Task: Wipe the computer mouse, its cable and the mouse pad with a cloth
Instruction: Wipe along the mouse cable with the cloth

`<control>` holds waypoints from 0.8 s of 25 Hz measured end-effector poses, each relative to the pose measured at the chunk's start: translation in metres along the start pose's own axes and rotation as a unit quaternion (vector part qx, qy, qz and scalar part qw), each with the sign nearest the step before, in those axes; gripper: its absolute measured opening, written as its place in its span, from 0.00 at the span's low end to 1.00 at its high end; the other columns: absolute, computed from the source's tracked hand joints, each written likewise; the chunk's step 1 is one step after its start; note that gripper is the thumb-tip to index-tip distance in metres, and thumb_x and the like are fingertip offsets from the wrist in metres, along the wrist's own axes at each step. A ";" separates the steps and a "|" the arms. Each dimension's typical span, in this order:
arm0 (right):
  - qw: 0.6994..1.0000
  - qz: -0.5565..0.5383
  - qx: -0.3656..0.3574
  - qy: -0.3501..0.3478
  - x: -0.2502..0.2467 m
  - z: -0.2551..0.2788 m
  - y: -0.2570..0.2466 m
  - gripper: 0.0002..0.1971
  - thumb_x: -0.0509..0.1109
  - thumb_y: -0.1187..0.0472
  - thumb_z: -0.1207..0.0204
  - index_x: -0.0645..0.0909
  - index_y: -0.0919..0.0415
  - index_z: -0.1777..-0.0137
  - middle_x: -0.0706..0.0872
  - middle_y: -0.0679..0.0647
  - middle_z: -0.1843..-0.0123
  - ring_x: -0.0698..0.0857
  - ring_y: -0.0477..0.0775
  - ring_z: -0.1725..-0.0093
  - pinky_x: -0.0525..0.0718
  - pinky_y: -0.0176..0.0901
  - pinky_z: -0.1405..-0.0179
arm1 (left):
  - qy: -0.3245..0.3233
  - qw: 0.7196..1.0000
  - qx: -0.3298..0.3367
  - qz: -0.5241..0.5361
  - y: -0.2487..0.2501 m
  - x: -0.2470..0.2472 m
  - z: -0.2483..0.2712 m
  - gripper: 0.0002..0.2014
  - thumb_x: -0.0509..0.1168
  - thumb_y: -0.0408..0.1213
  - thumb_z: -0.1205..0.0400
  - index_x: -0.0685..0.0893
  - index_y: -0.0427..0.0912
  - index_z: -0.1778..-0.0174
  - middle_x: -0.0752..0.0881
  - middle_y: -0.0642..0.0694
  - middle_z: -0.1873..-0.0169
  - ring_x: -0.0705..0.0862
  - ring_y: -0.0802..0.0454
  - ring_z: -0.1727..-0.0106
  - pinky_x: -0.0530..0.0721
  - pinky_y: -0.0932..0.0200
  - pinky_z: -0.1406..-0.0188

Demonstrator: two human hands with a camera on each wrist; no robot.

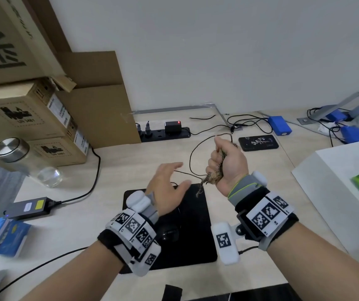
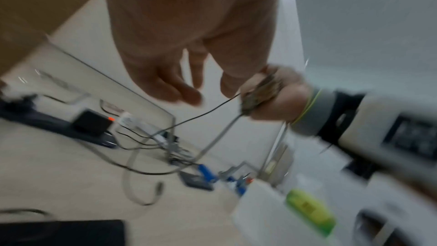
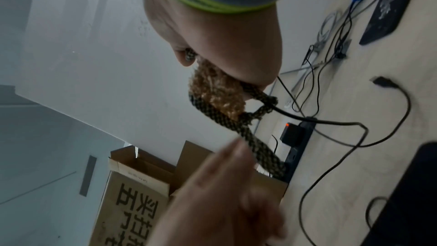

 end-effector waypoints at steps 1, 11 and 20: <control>1.000 -0.013 0.007 -0.008 0.003 0.001 0.004 0.18 0.67 0.56 0.22 0.65 0.53 0.72 0.61 0.48 0.80 0.58 0.47 0.84 0.58 0.35 0.84 | -0.056 0.996 -0.005 0.073 0.012 0.013 0.000 0.20 0.68 0.43 0.18 0.76 0.52 0.29 0.82 0.58 0.39 0.82 0.57 0.66 0.82 0.59 0.57; 0.999 -0.035 0.010 0.030 -0.016 -0.004 -0.015 0.19 0.66 0.55 0.22 0.64 0.52 0.72 0.60 0.46 0.80 0.57 0.47 0.83 0.57 0.32 0.82 | -0.044 0.995 -0.059 -0.070 -0.076 -0.006 -0.011 0.14 0.67 0.45 0.18 0.78 0.48 0.69 0.80 0.53 0.75 0.77 0.53 0.71 0.75 0.58 0.71; 1.000 -0.020 -0.009 0.020 -0.008 -0.005 -0.017 0.18 0.66 0.55 0.22 0.64 0.52 0.72 0.61 0.47 0.80 0.57 0.47 0.83 0.57 0.33 0.83 | -0.030 0.950 -0.170 -0.260 -0.136 -0.034 0.015 0.11 0.66 0.48 0.18 0.84 0.50 0.44 0.86 0.47 0.46 0.86 0.46 0.48 0.82 0.56 0.50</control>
Point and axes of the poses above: each hand's wrist, its own z-axis away from the middle knuckle, its own x-axis out of the palm, y = z × x, the point moved 8 cm from there along -z, towards the middle knuckle
